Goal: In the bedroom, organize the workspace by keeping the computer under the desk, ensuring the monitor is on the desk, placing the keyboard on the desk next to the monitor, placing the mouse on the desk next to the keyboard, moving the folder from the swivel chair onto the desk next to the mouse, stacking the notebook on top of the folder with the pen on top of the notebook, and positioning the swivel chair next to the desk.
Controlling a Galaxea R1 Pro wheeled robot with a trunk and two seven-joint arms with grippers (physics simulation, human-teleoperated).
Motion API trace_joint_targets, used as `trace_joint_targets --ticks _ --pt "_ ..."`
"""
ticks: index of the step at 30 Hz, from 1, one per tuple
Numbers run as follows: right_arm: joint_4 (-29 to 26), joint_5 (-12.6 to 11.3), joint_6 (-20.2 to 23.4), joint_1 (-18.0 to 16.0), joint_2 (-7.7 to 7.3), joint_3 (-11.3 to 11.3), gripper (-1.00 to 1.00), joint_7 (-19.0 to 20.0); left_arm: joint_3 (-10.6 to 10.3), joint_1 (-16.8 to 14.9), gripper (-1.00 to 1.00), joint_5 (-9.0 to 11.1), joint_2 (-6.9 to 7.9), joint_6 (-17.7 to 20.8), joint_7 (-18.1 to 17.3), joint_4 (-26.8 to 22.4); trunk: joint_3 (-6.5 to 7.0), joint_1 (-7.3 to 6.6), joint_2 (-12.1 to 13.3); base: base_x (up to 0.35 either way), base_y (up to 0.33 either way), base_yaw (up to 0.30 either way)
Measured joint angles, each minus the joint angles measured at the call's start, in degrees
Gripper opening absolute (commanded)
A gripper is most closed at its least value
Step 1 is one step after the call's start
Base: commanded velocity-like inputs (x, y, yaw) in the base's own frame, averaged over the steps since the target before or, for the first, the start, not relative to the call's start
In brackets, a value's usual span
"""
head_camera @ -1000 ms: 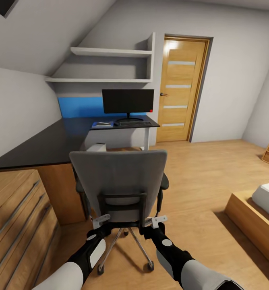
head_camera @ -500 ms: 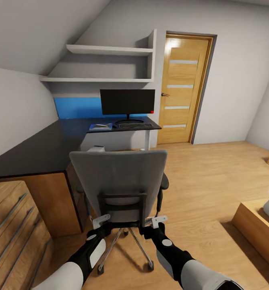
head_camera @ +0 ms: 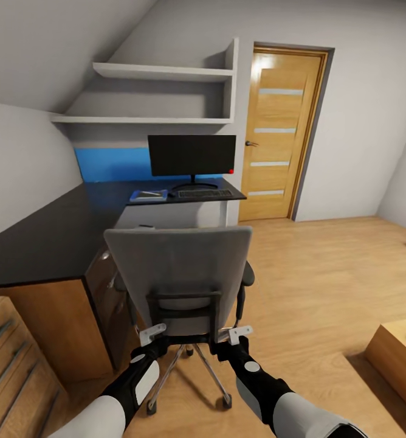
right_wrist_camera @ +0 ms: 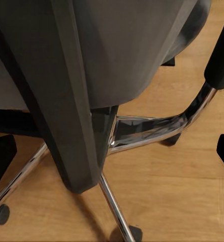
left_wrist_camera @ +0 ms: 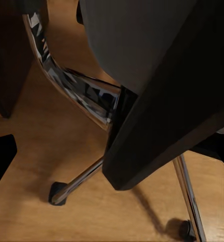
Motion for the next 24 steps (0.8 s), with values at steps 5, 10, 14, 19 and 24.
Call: trace_joint_targets --ticks 5,10,14,19,24 --pt "0.0 0.1 0.0 0.0 0.00 0.1 1.00 0.0 0.0 0.0 1.00 0.1 0.04 0.0 0.1 0.0 0.00 0.00 0.0 0.328 0.000 0.000" --pt "0.0 0.2 0.1 0.0 0.00 0.4 1.00 0.1 -0.1 0.0 1.00 0.3 0.56 0.0 0.1 0.0 0.00 0.00 0.0 0.329 0.000 0.000" --pt "0.0 0.1 0.0 0.0 0.00 0.2 1.00 0.0 -0.1 0.0 1.00 0.2 0.92 -0.1 0.0 0.0 0.00 0.00 0.0 0.330 0.000 0.000" --pt "0.1 0.0 -0.1 0.0 0.00 -0.1 1.00 -0.1 0.1 0.0 1.00 0.1 0.98 -0.1 0.1 0.0 0.00 0.00 0.0 0.331 0.000 0.000" --pt "0.1 0.0 -0.1 0.0 0.00 -0.1 1.00 -0.1 0.1 0.0 1.00 0.1 0.99 -0.1 0.2 0.0 0.00 0.00 0.0 0.331 0.000 0.000"
